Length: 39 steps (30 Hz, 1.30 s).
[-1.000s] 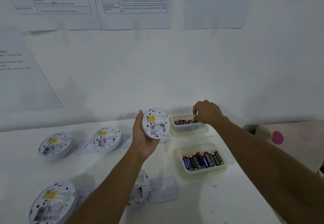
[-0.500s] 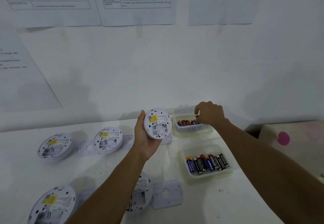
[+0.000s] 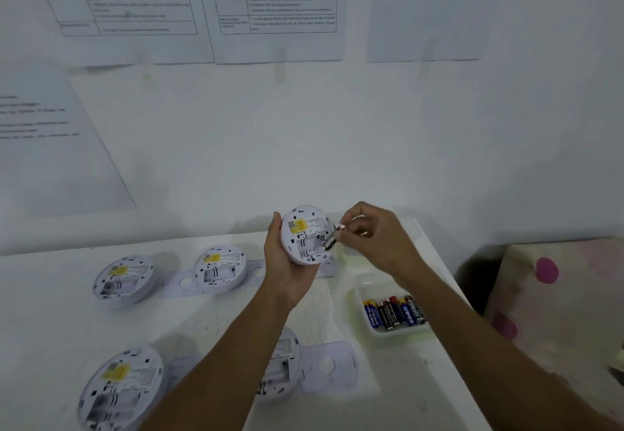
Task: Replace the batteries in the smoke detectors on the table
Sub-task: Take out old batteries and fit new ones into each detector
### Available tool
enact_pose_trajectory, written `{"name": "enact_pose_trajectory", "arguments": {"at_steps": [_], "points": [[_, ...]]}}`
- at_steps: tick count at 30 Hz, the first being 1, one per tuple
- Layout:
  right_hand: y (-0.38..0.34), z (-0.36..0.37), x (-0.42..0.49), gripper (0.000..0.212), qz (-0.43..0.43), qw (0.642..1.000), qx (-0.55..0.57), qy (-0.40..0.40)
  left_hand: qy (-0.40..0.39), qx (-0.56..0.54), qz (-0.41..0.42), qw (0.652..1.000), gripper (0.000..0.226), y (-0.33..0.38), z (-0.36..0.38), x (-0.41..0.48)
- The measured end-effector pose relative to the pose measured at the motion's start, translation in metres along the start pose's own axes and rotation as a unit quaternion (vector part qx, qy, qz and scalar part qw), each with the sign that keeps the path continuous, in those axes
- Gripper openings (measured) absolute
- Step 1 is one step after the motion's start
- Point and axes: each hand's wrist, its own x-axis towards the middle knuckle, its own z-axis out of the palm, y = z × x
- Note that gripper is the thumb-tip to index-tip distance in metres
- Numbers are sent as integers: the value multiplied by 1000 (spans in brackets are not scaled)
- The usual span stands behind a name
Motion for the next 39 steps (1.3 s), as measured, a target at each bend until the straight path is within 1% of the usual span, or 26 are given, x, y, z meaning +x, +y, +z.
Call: {"name": "enact_pose_trajectory", "arguments": {"at_steps": [2,5,8,11,13,14,17,19,21,23,24,25,27,28,30,32,35,39], "points": [[5,17,-8,12,-20,999,-20,41,-5,15,6,1000,58,1,2,-6],[8,35,-15,12,-31,992,-11,118,-7,23,11,1000,58,1,5,-12],[9,48,-22,11,-35,989,-4,143,2,33,12,999,61,2,4,-16],[16,60,-27,11,-42,985,-66,154,17,36,14,999,60,3,1,-18],[22,67,-30,10,-66,975,-128,172,19,36,18,999,59,6,0,-20],[25,70,-32,14,-83,968,-158,176,23,33,20,999,59,7,0,-21],[31,76,-38,32,-144,942,-248,173,33,24,31,999,61,9,1,-21],[35,76,-40,35,-184,914,-323,164,37,11,37,999,59,9,2,-20],[37,75,-42,38,-204,889,-383,145,37,3,41,998,56,9,1,-19],[39,69,-40,38,-213,886,-393,123,34,-1,40,999,55,9,0,-18],[40,64,-37,36,-217,894,-377,108,33,-1,37,999,56,9,-1,-18],[40,58,-33,33,-214,910,-343,86,31,1,34,999,56,10,-1,-18],[35,38,-22,25,-184,952,-243,27,27,5,26,999,59,11,0,-17],[31,26,-13,21,-154,967,-202,10,27,4,22,999,62,12,1,-16],[27,-2,10,16,-81,980,-178,17,31,-2,19,999,70,13,1,-12],[32,-33,38,17,-16,975,-219,29,36,-4,19,999,71,12,0,-8],[48,-71,71,20,56,952,-302,-1,44,-9,12,999,70,11,-3,-2],[63,-82,92,24,102,899,-410,-116,46,-5,2,999,70,9,-5,3]]}}
